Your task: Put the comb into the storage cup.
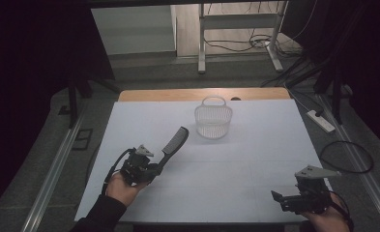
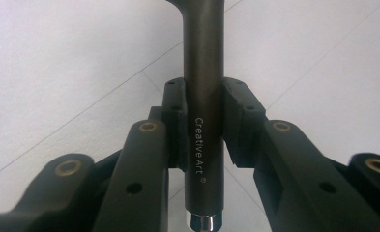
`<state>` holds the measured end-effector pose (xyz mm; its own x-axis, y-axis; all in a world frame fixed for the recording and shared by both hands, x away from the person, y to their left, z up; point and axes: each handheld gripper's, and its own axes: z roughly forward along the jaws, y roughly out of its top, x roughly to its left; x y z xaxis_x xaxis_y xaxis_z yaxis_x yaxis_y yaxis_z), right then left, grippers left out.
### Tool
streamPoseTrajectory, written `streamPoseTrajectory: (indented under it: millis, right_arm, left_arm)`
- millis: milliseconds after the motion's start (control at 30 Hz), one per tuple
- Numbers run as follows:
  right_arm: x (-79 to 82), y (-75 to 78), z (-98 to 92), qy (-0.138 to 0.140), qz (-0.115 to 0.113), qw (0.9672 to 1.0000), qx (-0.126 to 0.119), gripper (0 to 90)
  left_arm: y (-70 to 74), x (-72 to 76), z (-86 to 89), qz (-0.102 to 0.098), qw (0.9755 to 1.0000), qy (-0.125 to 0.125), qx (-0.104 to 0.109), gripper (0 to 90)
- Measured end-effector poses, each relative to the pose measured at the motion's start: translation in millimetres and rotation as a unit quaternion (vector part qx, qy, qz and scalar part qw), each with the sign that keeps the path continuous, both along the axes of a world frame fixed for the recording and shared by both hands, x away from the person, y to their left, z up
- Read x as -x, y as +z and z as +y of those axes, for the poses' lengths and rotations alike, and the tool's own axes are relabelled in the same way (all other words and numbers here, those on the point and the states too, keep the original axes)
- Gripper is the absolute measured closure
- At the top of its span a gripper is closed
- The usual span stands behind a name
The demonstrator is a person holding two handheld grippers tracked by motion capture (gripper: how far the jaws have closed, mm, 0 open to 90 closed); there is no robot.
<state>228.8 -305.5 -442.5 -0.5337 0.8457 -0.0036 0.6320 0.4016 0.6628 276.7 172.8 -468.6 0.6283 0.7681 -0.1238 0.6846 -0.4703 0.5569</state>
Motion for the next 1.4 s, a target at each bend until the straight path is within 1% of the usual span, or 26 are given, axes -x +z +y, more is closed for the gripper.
streamPoseTrajectory:
  millis: [167, 400, 467, 567, 667, 733, 767, 800, 833, 867, 967, 1000, 1033, 1067, 1133, 1167, 1233, 1267, 1300, 1333, 1400]
  right_arm:
    - [0.8, 0.7, -0.1, 0.004, -0.003, 1.0, -0.005, 1.2]
    - [1.8, 1.7, -0.3, 0.01, -0.008, 0.9999, -0.01, 0.0]
    - [2.3, 2.3, -0.9, 0.013, -0.011, 0.9998, -0.014, 0.0]
    - [2.4, 2.5, -0.7, 0.018, -0.01, 0.9996, -0.017, 0.0]
    - [3.2, 3.5, 0.5, 0.025, -0.017, 0.9992, -0.024, 0.0]
    - [3.6, 4.1, 1.2, 0.027, -0.026, 0.9988, -0.03, 0.0]
    - [3.6, 4.1, 1.2, 0.027, -0.026, 0.9988, -0.03, 0.0]
    - [3.5, 4.9, 2.3, 0.034, -0.028, 0.9983, -0.037, 0.0]
    - [3.5, 4.9, 2.3, 0.034, -0.028, 0.9983, -0.037, 0.0]
    - [3.3, 5.5, 3.7, 0.039, -0.03, 0.998, -0.04, 0.0]
    - [3.0, 6.8, 5.7, 0.05, -0.032, 0.9971, -0.048, 0.0]
    - [3.0, 6.8, 5.7, 0.05, -0.032, 0.9971, -0.048, 0.0]
    - [2.6, 7.3, 6.3, 0.055, -0.033, 0.9965, -0.053, 0.0]
    - [1.7, 9.4, 7.8, 0.066, -0.035, 0.9951, -0.065, 0.0]
    - [1.3, 10.0, 8.3, 0.07, -0.035, 0.9946, -0.068, 0.0]
    - [0.2, 11.7, 10.2, 0.075, -0.036, 0.9937, -0.076, 0.0]
    - [-0.7, 12.2, 11.1, 0.078, -0.036, 0.9933, -0.077, 0.0]
    - [-2.3, 12.7, 13.2, 0.087, -0.028, 0.9931, -0.073, 0.0]
    - [-3.1, 12.4, 14.5, 0.092, -0.026, 0.9931, -0.068, 0.0]
    - [-3.5, 12.1, 15.7, 0.093, -0.028, 0.9933, -0.063, 0.0]
    - [-4.7, 11.9, 17.9, 0.097, -0.03, 0.9928, -0.064, 0.0]
  left_arm:
    - [4.6, 5.8, 0.9, -0.011, 0.9999, -0.007, 0.009, 72.5]
    - [7.6, 12.7, 1.4, -0.016, 0.9997, -0.006, 0.017, 72.5]
    - [10.5, 16.9, 3.3, -0.024, 0.9995, -0.003, 0.022, 72.5]
    - [12.4, 19.8, 5.1, -0.029, 0.9992, -0.002, 0.026, 72.5]
    - [15.1, 25.6, 8.0, -0.035, 0.9988, -0.001, 0.035, 72.5]
    - [16.3, 28.3, 8.9, -0.039, 0.9985, -0.001, 0.039, 72.5]
    - [16.3, 28.3, 8.9, -0.039, 0.9985, -0.001, 0.039, 72.5]
    - [17.5, 31.1, 9.2, -0.043, 0.9982, -0.002, 0.043, 72.5]
    - [17.5, 31.1, 9.2, -0.043, 0.9982, -0.002, 0.043, 72.5]
    - [18.3, 34.1, 8.9, -0.045, 0.9979, -0.003, 0.046, 72.5]
    - [19.0, 38.6, 7.7, -0.048, 0.9978, -0.007, 0.045, 72.5]
    - [19.0, 38.6, 7.7, -0.048, 0.9978, -0.007, 0.045, 72.5]
    - [19.0, 40.5, 6.8, -0.049, 0.9978, -0.009, 0.043, 72.5]
    - [19.1, 43.0, 5.4, -0.052, 0.9979, -0.013, 0.038, 72.5]
    - [19.0, 44.7, 4.6, -0.052, 0.9979, -0.014, 0.038, 72.5]
    - [18.8, 46.5, 3.8, -0.053, 0.9978, -0.015, 0.037, 72.5]
    - [18.8, 47.0, 3.7, -0.053, 0.9978, -0.017, 0.038, 72.5]
    - [18.9, 47.9, 3.6, -0.054, 0.9977, -0.017, 0.038, 72.5]
    - [19.0, 48.8, 3.4, -0.055, 0.9976, -0.017, 0.039, 72.5]
    - [19.3, 50.5, 3.2, -0.056, 0.9974, -0.019, 0.04, 72.5]
    - [19.8, 52.3, 2.6, -0.058, 0.9973, -0.021, 0.041, 72.5]
